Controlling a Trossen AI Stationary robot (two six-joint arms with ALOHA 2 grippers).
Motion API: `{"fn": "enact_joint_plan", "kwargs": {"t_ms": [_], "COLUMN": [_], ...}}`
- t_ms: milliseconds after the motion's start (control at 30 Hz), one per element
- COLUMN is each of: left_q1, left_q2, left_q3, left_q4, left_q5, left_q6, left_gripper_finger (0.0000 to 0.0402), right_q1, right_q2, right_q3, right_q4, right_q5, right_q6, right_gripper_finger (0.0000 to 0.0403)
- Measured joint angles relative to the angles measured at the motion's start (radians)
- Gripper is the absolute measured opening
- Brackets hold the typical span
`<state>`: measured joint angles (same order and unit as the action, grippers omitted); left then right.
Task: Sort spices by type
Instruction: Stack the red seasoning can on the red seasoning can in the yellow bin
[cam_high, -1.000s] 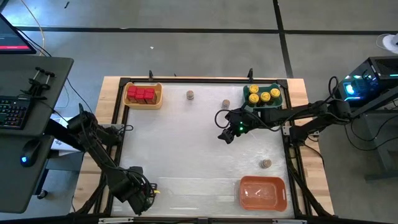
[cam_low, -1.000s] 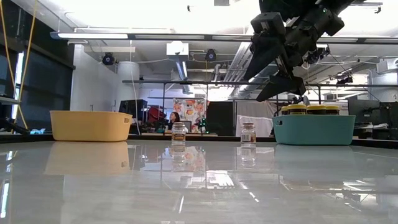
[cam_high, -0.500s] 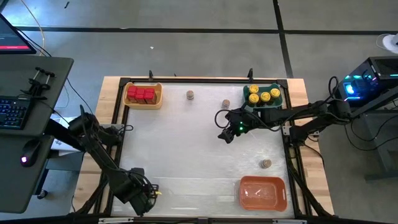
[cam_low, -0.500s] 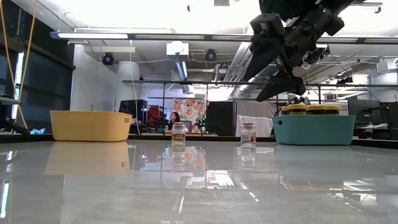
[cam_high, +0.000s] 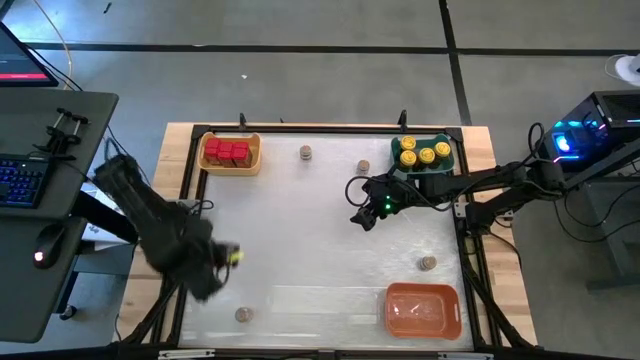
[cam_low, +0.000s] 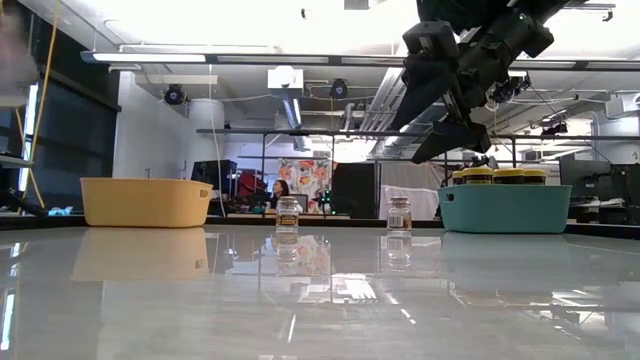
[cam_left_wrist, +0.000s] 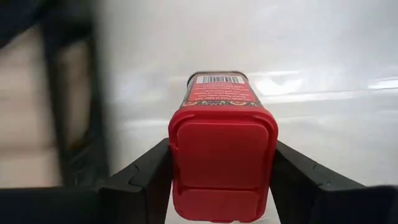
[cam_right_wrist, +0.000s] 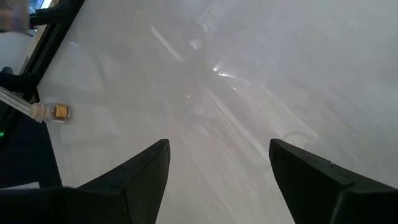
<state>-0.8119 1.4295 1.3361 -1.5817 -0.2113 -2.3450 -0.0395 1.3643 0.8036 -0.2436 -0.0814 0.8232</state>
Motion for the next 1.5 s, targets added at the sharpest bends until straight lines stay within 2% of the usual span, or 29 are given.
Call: {"fn": "enact_joint_plan", "kwargs": {"t_ms": [67, 133, 367, 500, 633, 733, 833, 900, 1133, 1333, 1500], "left_q1": [0.076, 0.192, 0.743, 1.115, 1.461, 1.666, 1.814, 1.86, 1.858, 1.867, 1.873], "left_q2": [-0.075, -0.129, -0.225, -0.231, -0.198, -0.16, -0.114, -0.078, 0.034, 0.08, 0.076], "left_q3": [0.0, 0.001, 0.0, 0.0, 0.0, -0.001, -0.001, 0.006, 0.044, 0.063, 0.064], "left_q4": [0.024, 0.034, 0.103, 0.145, 0.211, 0.252, 0.279, 0.271, 0.257, 0.209, 0.194], "left_q5": [-0.147, -0.218, -0.214, -0.159, -0.072, 0.0, 0.087, 0.131, 0.155, 0.174, 0.155], "left_q6": [0.092, 0.254, 0.963, 1.338, 1.675, 1.866, 1.998, 2.04, 2.082, 2.044, 2.0], "left_gripper_finger": [0.0192, 0.0187, 0.0184, 0.0185, 0.0184, 0.0185, 0.0188, 0.0189, 0.019, 0.019, 0.019], "right_q1": [0.0, 0.0, 0.0, 0.0, 0.0, 0.0, 0.0, -0.003, -0.037, -0.08, -0.107], "right_q2": [0.0, 0.0, 0.0, 0.0, 0.0, 0.0, 0.0, 0.0, 0.0, 0.0, 0.0], "right_q3": [0.0, 0.0, 0.0, 0.0, 0.0, 0.0, 0.0, 0.0, 0.0, 0.0, 0.0], "right_q4": [0.0, 0.0, 0.0, 0.0, 0.0, -0.001, 0.0, 0.001, 0.009, 0.005, -0.006], "right_q5": [0.0, 0.0, -0.002, -0.003, -0.005, -0.024, -0.028, -0.024, -0.025, -0.114, -0.142], "right_q6": [-0.015, -0.02, -0.022, -0.073, -0.059, -0.024, 0.042, 0.087, 0.138, 0.057, -0.023], "right_gripper_finger": [0.0271, 0.0271, 0.0271, 0.0271, 0.0271, 0.0271, 0.0271, 0.0271, 0.0271, 0.0271, 0.0271]}}
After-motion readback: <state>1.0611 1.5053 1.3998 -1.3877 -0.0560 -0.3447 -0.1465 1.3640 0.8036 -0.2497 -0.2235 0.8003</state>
